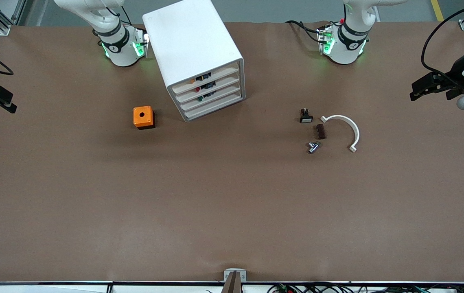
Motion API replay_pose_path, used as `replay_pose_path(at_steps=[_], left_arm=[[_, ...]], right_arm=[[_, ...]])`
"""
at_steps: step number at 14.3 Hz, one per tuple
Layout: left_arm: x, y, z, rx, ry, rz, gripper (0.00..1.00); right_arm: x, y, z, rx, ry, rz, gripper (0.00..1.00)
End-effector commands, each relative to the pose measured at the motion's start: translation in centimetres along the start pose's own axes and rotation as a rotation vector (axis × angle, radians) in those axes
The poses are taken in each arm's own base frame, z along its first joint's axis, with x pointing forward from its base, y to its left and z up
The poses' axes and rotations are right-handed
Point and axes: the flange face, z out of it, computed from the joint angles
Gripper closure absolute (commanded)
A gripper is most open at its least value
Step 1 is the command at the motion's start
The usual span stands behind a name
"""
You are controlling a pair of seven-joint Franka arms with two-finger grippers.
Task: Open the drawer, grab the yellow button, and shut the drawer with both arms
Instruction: 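Move the left gripper toward the white drawer cabinet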
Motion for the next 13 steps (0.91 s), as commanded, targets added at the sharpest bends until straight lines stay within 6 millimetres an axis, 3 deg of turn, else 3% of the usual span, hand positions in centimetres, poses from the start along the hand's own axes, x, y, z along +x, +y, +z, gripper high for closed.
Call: replay_pose_path(at_steps=[1, 8, 10, 13], left_arm=[[0.2, 0.0, -0.6, 0.007, 0.0, 0.016, 0.0], [0.6, -0.8, 0.3, 0.007, -0.026, -0.016, 0.0], [1.3, -0.8, 1.4, 0.007, -0.045, -0.019, 0.0], [2.9, 0.2, 4.7, 0.011, -0.108, -0.003, 0.0]], right_arm=[[-0.1, 0.5, -0.6, 0.016, 0.002, -0.015, 0.0], [-0.1, 0.7, -0.6, 0.016, 0.002, -0.012, 0.0], [-0.1, 0.7, -0.6, 0.016, 0.002, -0.012, 0.0], [-0.2, 0.7, -0.6, 0.016, 0.001, -0.012, 0.0]])
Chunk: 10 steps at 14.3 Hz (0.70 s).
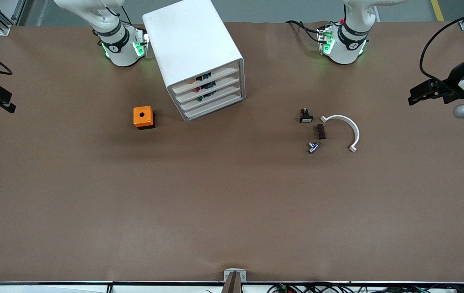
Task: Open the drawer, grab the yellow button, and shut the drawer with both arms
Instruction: 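Move the left gripper toward the white drawer cabinet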
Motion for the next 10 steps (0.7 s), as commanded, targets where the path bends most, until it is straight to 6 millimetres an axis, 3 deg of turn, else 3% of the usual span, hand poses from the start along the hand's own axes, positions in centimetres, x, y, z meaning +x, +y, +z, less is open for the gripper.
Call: replay_pose_path(at_steps=[1, 7, 10], left_arm=[[1.6, 1.2, 2.4, 0.013, -0.058, 0.017, 0.0], [3.0, 6.6, 6.2, 0.039, -0.125, -0.008, 0.0], [2.8, 12.0, 8.5, 0.022, -0.181, -0.161, 0.0]], right_arm=[[-0.2, 0.4, -0.6, 0.016, 0.001, -0.006, 0.0], [-0.2, 0.4, -0.6, 0.016, 0.001, -0.006, 0.0], [-0.2, 0.5, -0.6, 0.016, 0.001, -0.003, 0.0]])
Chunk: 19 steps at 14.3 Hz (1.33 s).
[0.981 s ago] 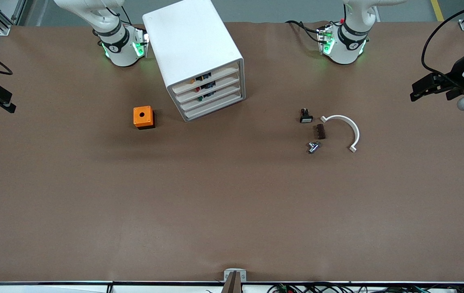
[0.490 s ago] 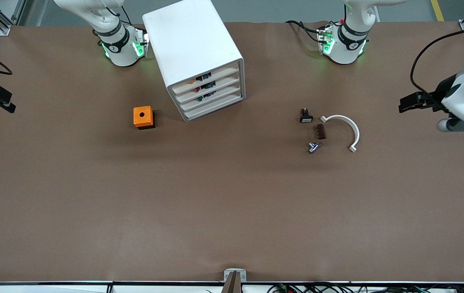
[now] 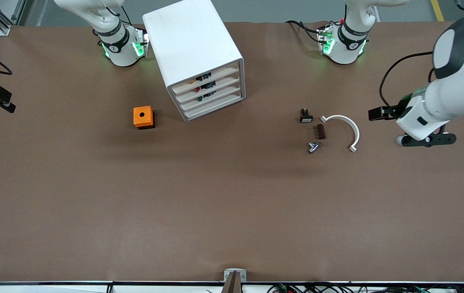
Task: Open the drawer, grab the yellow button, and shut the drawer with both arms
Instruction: 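Grasp the lowest drawer's front edge with the left gripper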
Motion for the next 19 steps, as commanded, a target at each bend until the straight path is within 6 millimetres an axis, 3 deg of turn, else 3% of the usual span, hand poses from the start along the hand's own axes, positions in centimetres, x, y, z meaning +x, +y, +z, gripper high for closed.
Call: replay_pose_path(at_steps=[1, 5, 7, 9, 13, 17, 19], left_arm=[[-0.5, 4.8, 1.3, -0.035, -0.064, -0.155, 0.0], [-1.5, 12.8, 5.7, -0.063, -0.229, -0.415, 0.0], [-0.1, 15.8, 8.6, -0.085, -0.379, -0.597, 0.0], [0.0, 19.0, 11.5, -0.04, -0.475, -0.739, 0.0], [2.1, 22.2, 17.5, 0.07, -0.733, -1.098, 0.0], [1.6, 25.9, 19.4, 0.191, -0.941, -1.285, 0.0], [1.4, 26.8, 20.6, 0.242, -1.014, -1.335, 0.0]], right_arm=[[-0.2, 0.5, -0.6, 0.016, 0.001, -0.003, 0.0], [-0.2, 0.4, -0.6, 0.016, 0.001, -0.004, 0.0], [-0.2, 0.4, -0.6, 0.018, 0.001, -0.004, 0.0], [-0.2, 0.4, -0.6, 0.016, 0.0, -0.004, 0.0], [-0.2, 0.4, -0.5, 0.017, -0.005, -0.004, 0.0], [-0.2, 0.4, -0.5, 0.017, -0.005, -0.004, 0.0], [-0.2, 0.4, -0.5, 0.018, -0.005, -0.004, 0.0]])
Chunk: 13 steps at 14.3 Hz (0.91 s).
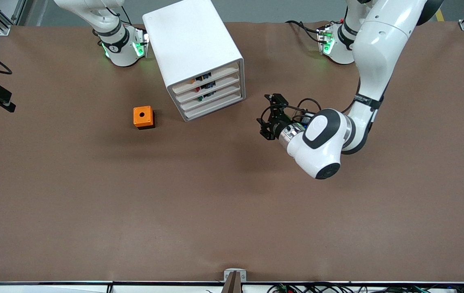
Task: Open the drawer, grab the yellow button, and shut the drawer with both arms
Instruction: 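Grasp the lowest drawer's front edge with the left gripper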
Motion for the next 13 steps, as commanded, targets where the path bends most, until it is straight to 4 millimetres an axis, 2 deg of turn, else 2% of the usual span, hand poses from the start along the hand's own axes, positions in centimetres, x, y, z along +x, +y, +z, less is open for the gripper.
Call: replay_pose_path(at_steps=[1, 3, 4, 5, 8, 9, 13], left_arm=[[-0.5, 1.0, 0.9, 0.08, -0.049, -0.114, 0.0], [-0.1, 2.2, 2.5, 0.125, -0.042, -0.207, 0.0], [-0.5, 2.2, 3.3, 0.144, -0.037, -0.239, 0.0], [-1.2, 1.9, 4.1, 0.165, -0.035, -0.253, 0.12], [-3.0, 1.2, 6.0, 0.211, -0.049, -0.25, 0.33], [-3.6, 1.0, 6.6, 0.227, -0.059, -0.246, 0.37], [-4.6, 1.0, 8.9, 0.258, -0.047, -0.243, 0.38]], right_arm=[[-0.1, 0.3, -0.5, 0.017, 0.002, -0.005, 0.0], [-0.2, 0.3, -0.6, 0.017, 0.002, -0.007, 0.0], [-0.2, 0.3, -0.6, 0.017, 0.002, -0.007, 0.0], [-0.2, 0.3, -0.6, 0.017, 0.002, -0.007, 0.0], [-0.2, 0.3, -0.5, 0.017, 0.0, -0.007, 0.0], [-0.2, 0.3, -0.6, 0.017, 0.002, -0.007, 0.0], [-0.3, 0.3, -0.7, 0.017, 0.003, -0.008, 0.0]])
